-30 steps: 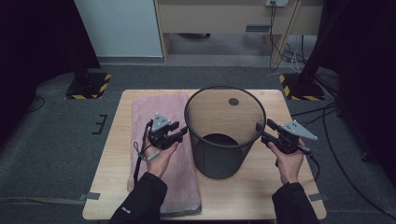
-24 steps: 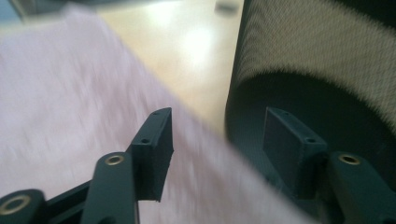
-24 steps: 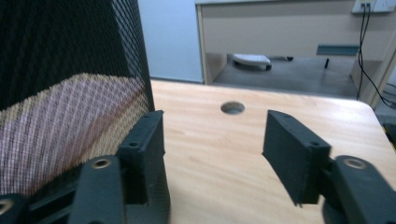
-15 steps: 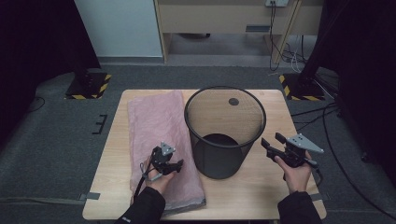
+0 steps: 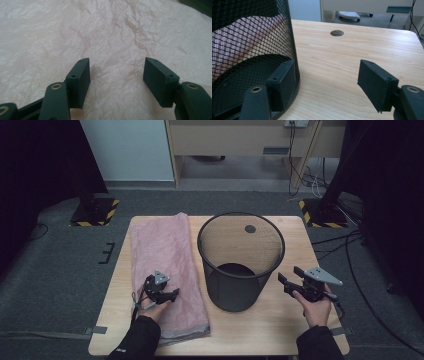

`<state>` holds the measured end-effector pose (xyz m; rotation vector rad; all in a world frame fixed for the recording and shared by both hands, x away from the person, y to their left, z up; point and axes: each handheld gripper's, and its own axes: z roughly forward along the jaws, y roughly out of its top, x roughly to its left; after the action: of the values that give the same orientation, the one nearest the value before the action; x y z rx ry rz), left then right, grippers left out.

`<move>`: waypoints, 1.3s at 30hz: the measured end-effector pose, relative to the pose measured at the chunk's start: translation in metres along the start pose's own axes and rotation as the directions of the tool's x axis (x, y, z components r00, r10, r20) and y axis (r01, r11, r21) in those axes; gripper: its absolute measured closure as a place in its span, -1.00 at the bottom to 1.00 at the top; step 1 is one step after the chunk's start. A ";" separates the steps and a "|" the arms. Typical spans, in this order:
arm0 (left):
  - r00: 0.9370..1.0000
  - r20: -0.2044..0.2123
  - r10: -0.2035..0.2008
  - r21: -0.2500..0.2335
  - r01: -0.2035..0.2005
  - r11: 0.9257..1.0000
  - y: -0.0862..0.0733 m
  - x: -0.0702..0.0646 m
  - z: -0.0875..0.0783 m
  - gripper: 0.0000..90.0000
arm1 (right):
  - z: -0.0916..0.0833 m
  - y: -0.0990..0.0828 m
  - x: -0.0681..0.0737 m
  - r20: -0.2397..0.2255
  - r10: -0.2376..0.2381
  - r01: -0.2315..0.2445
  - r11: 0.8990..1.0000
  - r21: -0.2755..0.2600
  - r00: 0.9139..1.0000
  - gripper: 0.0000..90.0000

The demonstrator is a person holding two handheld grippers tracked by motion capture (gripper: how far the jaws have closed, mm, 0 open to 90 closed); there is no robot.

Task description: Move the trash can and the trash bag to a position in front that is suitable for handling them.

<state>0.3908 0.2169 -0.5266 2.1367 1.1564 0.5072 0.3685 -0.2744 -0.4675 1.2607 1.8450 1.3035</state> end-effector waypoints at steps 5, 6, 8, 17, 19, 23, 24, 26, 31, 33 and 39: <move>0.999 0.026 0.043 0.012 -0.043 0.999 0.001 0.021 0.000 -0.16 | 0.001 -0.002 -0.003 0.007 -0.010 0.010 1.000 0.015 1.000 -0.34; 0.998 0.042 0.051 0.019 -0.052 0.998 0.001 0.029 0.000 -0.15 | 0.002 -0.003 -0.003 0.009 -0.008 0.008 1.000 0.015 1.000 -0.34; 0.997 0.045 0.064 0.023 -0.066 0.998 0.000 0.034 -0.002 -0.15 | 0.001 -0.004 -0.004 0.009 -0.010 0.010 1.000 0.017 1.000 -0.34; 0.996 0.050 -0.076 -0.026 0.077 0.997 0.007 0.029 -0.023 -0.19 | -0.002 -0.003 -0.006 0.017 -0.007 0.007 1.000 0.009 1.000 -0.36; 0.996 0.055 -0.076 -0.064 0.079 0.995 0.022 0.021 -0.030 -0.21 | -0.002 -0.003 -0.006 0.018 -0.005 0.005 1.000 0.009 1.000 -0.36; 0.995 0.052 -0.082 -0.110 0.087 0.990 0.050 -0.006 -0.031 -0.28 | -0.003 -0.003 -0.006 0.018 -0.002 0.002 1.000 0.010 1.000 -0.38; 0.996 0.050 -0.077 -0.106 0.082 0.991 0.052 -0.012 -0.029 -0.30 | -0.003 -0.003 -0.007 0.018 -0.002 0.002 1.000 0.014 1.000 -0.38; 0.995 0.048 -0.086 -0.075 0.090 0.993 0.055 -0.035 -0.010 -0.34 | -0.004 -0.003 -0.008 0.023 0.004 -0.004 1.000 -0.001 1.000 -0.40; 0.998 -0.014 -0.068 0.006 0.068 0.998 0.049 -0.058 0.017 -0.29 | -0.006 -0.003 -0.010 0.034 0.004 -0.003 1.000 -0.005 0.999 -0.42; 0.997 -0.040 -0.071 0.020 0.071 0.997 0.046 -0.061 0.023 -0.23 | -0.006 -0.003 -0.011 0.035 0.005 -0.005 1.000 -0.003 0.999 -0.42; 0.998 -0.031 -0.050 0.061 0.052 0.997 0.039 -0.054 0.025 0.21 | -0.005 -0.004 -0.010 0.027 0.007 -0.007 1.000 0.011 1.000 -0.41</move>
<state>0.3999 0.1472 -0.5189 2.1521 1.2549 0.4871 0.3668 -0.2863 -0.4701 1.2858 1.8326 1.2755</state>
